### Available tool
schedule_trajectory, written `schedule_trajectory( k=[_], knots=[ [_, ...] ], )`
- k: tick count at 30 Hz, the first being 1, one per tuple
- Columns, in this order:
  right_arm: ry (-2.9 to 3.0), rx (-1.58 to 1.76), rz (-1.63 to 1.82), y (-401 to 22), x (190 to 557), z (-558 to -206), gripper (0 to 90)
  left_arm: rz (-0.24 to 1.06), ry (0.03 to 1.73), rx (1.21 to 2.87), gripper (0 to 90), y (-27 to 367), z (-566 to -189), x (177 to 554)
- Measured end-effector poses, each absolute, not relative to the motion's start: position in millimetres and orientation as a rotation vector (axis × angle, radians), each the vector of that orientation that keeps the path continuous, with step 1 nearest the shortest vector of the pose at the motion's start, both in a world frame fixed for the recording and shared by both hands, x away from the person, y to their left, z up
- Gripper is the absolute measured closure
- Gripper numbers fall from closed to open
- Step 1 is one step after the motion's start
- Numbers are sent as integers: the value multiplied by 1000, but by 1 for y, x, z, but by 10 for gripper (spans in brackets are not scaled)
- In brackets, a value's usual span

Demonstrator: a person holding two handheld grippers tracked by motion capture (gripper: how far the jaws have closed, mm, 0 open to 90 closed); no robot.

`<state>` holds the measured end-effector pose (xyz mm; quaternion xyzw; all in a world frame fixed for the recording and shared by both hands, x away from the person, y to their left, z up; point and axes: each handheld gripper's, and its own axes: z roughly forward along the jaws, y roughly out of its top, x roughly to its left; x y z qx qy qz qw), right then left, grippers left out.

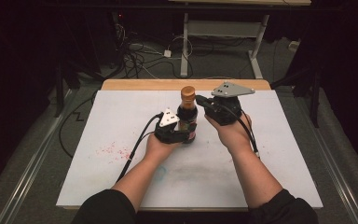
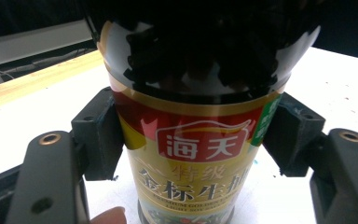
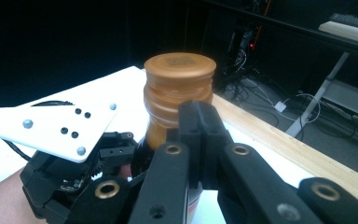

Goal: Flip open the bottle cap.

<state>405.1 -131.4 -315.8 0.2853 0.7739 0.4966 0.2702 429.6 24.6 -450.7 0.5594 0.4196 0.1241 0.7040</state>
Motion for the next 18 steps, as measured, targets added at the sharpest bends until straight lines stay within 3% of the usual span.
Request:
schedule_trajectory(
  k=[18],
  knots=[
    [2095,759,1318,-127,406,-309,900,280,938,1235,289,24,-451,429]
  ],
)
